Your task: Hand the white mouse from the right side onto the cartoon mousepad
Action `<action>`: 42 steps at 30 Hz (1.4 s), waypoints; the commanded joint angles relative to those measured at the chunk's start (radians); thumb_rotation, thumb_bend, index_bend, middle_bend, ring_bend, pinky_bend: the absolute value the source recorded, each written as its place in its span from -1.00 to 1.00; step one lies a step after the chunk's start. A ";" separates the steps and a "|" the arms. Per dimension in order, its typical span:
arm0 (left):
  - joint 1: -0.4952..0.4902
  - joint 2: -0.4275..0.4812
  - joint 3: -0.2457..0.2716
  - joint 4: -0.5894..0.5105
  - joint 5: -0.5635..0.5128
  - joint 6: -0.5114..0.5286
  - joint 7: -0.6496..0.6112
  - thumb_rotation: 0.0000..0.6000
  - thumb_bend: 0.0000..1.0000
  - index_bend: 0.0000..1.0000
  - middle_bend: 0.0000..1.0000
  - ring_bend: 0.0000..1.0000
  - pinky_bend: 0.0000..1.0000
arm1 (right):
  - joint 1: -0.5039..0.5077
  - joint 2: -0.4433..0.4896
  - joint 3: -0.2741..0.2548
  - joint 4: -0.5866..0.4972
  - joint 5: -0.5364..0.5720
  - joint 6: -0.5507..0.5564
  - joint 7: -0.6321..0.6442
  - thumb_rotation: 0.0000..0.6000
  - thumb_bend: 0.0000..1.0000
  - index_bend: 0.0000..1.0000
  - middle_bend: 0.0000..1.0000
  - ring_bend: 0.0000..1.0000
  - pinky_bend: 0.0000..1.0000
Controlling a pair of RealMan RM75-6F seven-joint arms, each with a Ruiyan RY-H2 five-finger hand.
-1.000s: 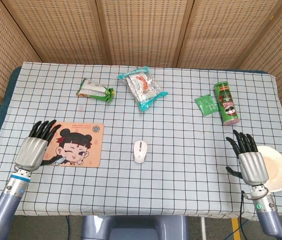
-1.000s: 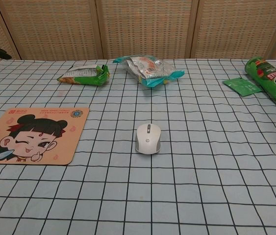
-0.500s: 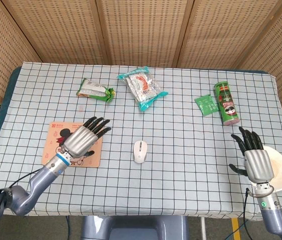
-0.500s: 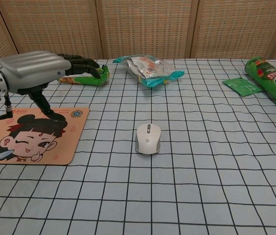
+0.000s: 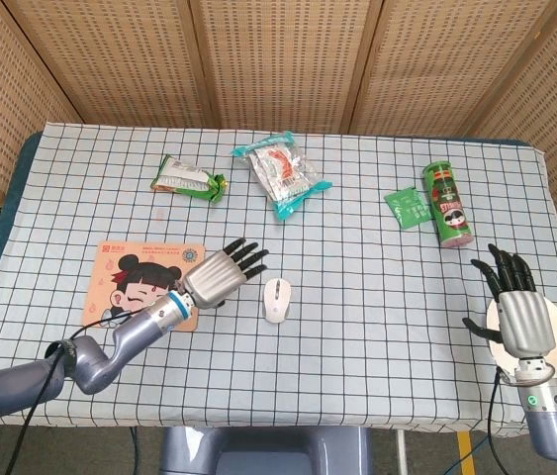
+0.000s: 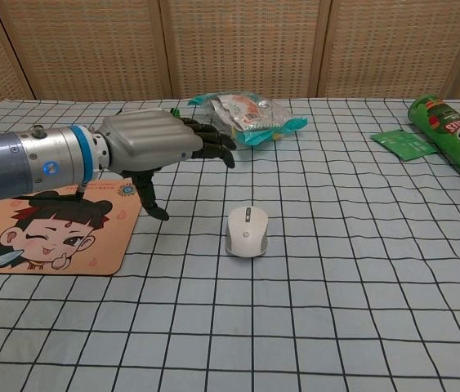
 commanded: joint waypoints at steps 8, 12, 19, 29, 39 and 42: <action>-0.113 -0.146 0.003 0.154 -0.009 -0.053 -0.004 1.00 -0.94 -0.68 -0.95 -0.94 -0.82 | -0.006 0.006 0.015 0.007 0.005 -0.003 0.022 1.00 -0.64 -0.56 -0.92 -1.00 -0.94; -0.145 -0.182 0.004 0.201 -0.017 -0.070 -0.011 1.00 -0.94 -0.69 -0.96 -0.94 -0.82 | -0.009 0.008 0.023 0.010 0.005 0.000 0.034 1.00 -0.64 -0.56 -0.91 -1.00 -0.94; -0.192 -0.223 0.008 0.255 -0.027 -0.095 -0.019 1.00 -0.93 -0.70 -1.00 -0.99 -0.83 | -0.010 0.005 0.030 0.021 0.006 -0.002 0.049 1.00 -0.64 -0.54 -0.89 -1.00 -0.94; -0.238 -0.243 0.035 0.275 -0.036 -0.136 -0.026 1.00 -0.90 -0.55 -0.90 -0.99 -0.82 | -0.012 0.001 0.041 0.036 0.007 -0.001 0.064 1.00 -0.64 -0.53 -0.87 -1.00 -0.94; -0.223 -0.228 0.069 0.278 0.002 -0.043 -0.055 1.00 -0.67 0.08 -0.41 -0.68 -0.57 | -0.015 -0.005 0.048 0.048 0.000 0.010 0.071 1.00 -0.64 -0.51 -0.86 -1.00 -0.94; -0.213 -0.193 0.094 0.271 0.041 0.011 -0.081 1.00 -0.64 0.10 -0.39 -0.66 -0.57 | -0.016 -0.006 0.050 0.052 0.000 0.011 0.072 1.00 -0.64 -0.51 -0.85 -1.00 -0.94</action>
